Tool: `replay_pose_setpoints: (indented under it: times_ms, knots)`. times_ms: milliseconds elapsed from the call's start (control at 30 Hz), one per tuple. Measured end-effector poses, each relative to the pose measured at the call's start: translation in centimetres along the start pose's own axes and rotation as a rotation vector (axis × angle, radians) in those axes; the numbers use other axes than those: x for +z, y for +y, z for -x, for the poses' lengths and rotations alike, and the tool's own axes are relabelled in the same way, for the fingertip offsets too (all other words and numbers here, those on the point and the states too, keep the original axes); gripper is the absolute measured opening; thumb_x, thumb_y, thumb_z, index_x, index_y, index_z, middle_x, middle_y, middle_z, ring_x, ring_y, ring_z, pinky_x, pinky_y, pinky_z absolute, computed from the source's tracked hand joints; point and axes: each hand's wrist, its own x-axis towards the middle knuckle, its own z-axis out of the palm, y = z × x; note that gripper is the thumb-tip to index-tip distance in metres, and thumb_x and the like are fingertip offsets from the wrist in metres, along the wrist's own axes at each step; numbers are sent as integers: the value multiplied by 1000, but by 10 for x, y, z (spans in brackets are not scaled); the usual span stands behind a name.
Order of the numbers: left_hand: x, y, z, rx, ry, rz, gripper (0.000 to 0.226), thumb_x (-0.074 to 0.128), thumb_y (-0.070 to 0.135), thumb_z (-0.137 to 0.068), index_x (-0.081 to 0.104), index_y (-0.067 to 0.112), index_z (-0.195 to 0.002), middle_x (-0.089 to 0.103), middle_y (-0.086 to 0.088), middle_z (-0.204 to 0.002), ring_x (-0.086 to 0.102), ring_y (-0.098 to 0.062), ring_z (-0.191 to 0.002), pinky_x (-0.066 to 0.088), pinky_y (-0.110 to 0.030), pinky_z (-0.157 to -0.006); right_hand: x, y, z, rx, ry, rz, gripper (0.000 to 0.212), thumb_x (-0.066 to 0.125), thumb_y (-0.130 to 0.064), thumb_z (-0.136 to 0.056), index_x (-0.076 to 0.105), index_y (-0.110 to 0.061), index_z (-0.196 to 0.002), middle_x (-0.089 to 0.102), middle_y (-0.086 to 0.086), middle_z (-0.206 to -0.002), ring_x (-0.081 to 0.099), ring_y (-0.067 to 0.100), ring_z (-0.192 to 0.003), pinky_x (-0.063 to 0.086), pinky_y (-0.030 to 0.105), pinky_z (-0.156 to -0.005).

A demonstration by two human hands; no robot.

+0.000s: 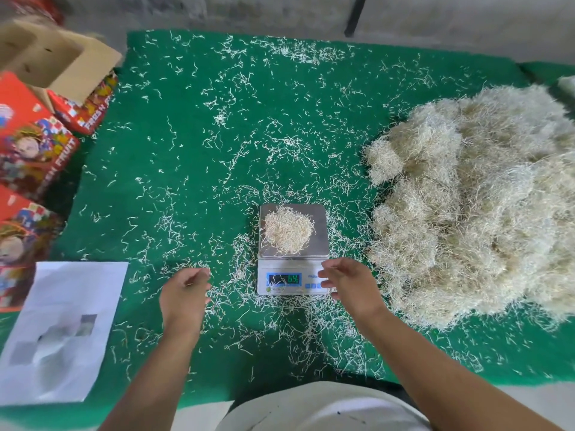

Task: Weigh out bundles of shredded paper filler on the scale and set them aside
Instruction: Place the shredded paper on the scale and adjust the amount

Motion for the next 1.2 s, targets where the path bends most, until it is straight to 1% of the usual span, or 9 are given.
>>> replay_pose_setpoints:
  times_ms: [233, 500, 700, 800, 867, 967, 1033, 1100, 1200]
  knots:
    - [8, 5, 0, 22, -27, 16, 7, 68, 23, -99, 73, 27, -99, 74, 8, -96, 74, -14, -90, 62, -36, -77, -5, 5, 2, -6, 11, 8, 12, 58, -17, -107, 70, -20, -107, 80, -8, -96, 76, 10, -88, 59, 33, -76]
    - [29, 12, 2, 76, -121, -33, 8, 67, 22, -100, 73, 26, -100, 74, 7, -98, 72, -17, -93, 61, -42, -82, -19, 20, 10, -9, 13, -2, 14, 57, -17, -107, 70, -18, -108, 80, -6, -99, 76, 12, -92, 59, 32, -83]
    - [43, -6, -6, 168, -211, -284, 8, 66, 27, -99, 71, 25, -106, 71, 10, -104, 68, -13, -98, 57, -41, -92, -21, 31, 12, -31, 43, 86, 10, 64, -21, -105, 70, -23, -112, 78, -8, -99, 75, 22, -93, 63, 33, -76]
    - [47, -31, -17, 206, -256, -510, 28, 66, 28, -100, 66, 14, -124, 65, -2, -125, 64, -21, -113, 52, -41, -100, -14, 26, 6, -108, 29, 217, 30, 68, -26, -103, 64, -27, -133, 69, -18, -116, 72, 11, -96, 61, 21, -69]
    - [49, -45, -26, 214, -249, -628, 37, 68, 27, -98, 61, 10, -131, 59, -9, -132, 57, -26, -122, 50, -43, -104, -7, 15, -3, -202, 15, 337, 43, 70, -28, -101, 58, -32, -142, 65, -15, -128, 66, 5, -110, 62, 28, -88]
    - [50, -56, -46, 259, -234, -779, 50, 67, 30, -97, 52, 9, -140, 49, -12, -141, 45, -28, -134, 46, -51, -111, 10, -8, -23, -343, -4, 500, 63, 72, -29, -100, 43, -36, -155, 51, -7, -150, 55, 15, -133, 45, 38, -118]
    - [52, -55, -65, 294, -216, -856, 58, 63, 36, -98, 45, 11, -147, 35, -15, -155, 33, -33, -146, 40, -58, -115, 24, -23, -41, -389, -61, 589, 76, 70, -33, -100, 27, -40, -162, 31, -5, -167, 44, 23, -148, 36, 37, -122]
    - [55, -52, -92, 341, -204, -946, 63, 55, 42, -101, 37, 12, -153, 17, -16, -166, 14, -37, -156, 25, -62, -122, 40, -30, -63, -397, -120, 696, 87, 69, -38, -99, 12, -46, -164, 8, -3, -175, 34, 29, -155, 34, 48, -124]
    - [67, -41, -130, 418, -203, -1037, 69, 34, 53, -106, 18, 18, -163, -4, -11, -171, -7, -32, -159, 7, -59, -126, 58, -30, -91, -471, -139, 829, 93, 67, -43, -99, 1, -48, -165, -5, 1, -176, 3, 31, -163, 20, 56, -129]
